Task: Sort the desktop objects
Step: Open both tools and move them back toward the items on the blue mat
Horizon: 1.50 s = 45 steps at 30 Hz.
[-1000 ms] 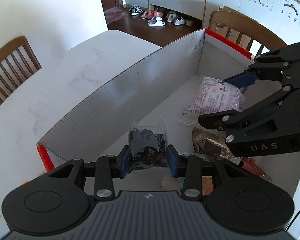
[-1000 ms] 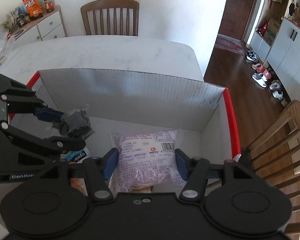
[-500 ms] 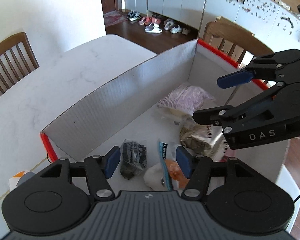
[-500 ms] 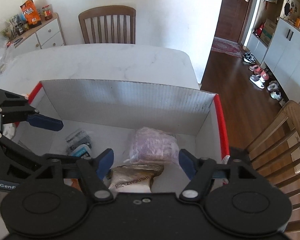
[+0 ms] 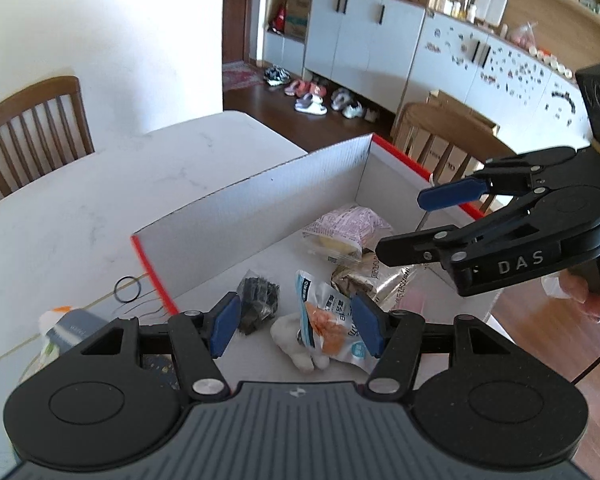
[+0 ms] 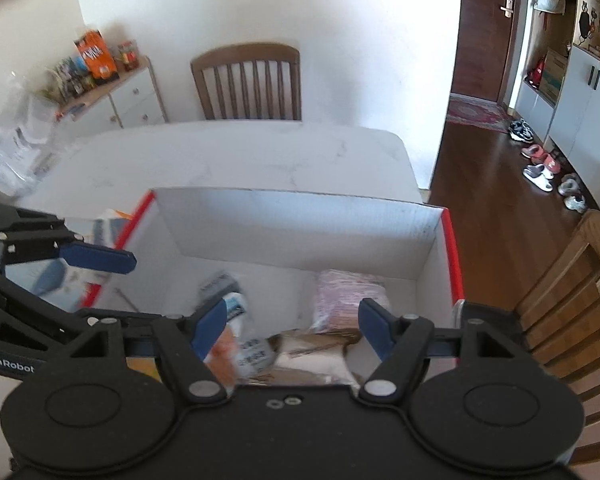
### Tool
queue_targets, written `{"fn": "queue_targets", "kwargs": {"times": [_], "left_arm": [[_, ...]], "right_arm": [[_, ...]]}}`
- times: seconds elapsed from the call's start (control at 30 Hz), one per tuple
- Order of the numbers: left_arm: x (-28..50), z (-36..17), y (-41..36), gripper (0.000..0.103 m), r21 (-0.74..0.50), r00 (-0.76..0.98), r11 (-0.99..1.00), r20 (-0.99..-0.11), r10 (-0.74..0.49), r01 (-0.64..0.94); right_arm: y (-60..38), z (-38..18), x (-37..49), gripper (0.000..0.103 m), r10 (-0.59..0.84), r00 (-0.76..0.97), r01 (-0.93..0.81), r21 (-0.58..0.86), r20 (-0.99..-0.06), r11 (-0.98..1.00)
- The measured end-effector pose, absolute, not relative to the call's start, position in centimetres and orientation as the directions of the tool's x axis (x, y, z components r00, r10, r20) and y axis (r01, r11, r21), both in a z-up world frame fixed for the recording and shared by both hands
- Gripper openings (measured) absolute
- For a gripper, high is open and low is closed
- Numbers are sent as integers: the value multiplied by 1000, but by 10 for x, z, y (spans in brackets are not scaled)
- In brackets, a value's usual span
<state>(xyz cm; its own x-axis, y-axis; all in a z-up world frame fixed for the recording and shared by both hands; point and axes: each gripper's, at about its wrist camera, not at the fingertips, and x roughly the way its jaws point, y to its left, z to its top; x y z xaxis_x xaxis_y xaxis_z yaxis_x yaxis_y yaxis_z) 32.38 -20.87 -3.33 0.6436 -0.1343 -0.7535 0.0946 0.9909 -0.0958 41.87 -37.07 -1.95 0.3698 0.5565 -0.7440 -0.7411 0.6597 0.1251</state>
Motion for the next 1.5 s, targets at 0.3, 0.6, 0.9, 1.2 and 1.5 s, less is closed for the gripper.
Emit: {"fn": "queue_targets", "kwargs": {"times": [0.3, 0.6, 0.9, 1.2, 1.5], "left_arm": [[287, -20, -193, 61, -127, 688, 990, -714, -129, 53], [254, -13, -176, 69, -116, 726, 990, -674, -137, 79], [225, -18, -146, 75, -127, 743, 989, -653, -144, 80], [196, -27, -104, 82, -148, 750, 988, -647, -138, 53], [171, -50, -64, 87, -180, 740, 983, -658, -140, 25]], "right_arm": [[-367, -12, 394, 75, 562, 387, -742, 115, -730, 661], [-359, -12, 368, 77, 543, 413, -718, 106, -731, 688], [-338, -9, 342, 84, 529, 434, -699, 99, -729, 709], [-305, 0, 318, 96, 554, 443, -701, 113, -705, 704], [-253, 6, 298, 98, 573, 430, -732, 102, -698, 673]]}}
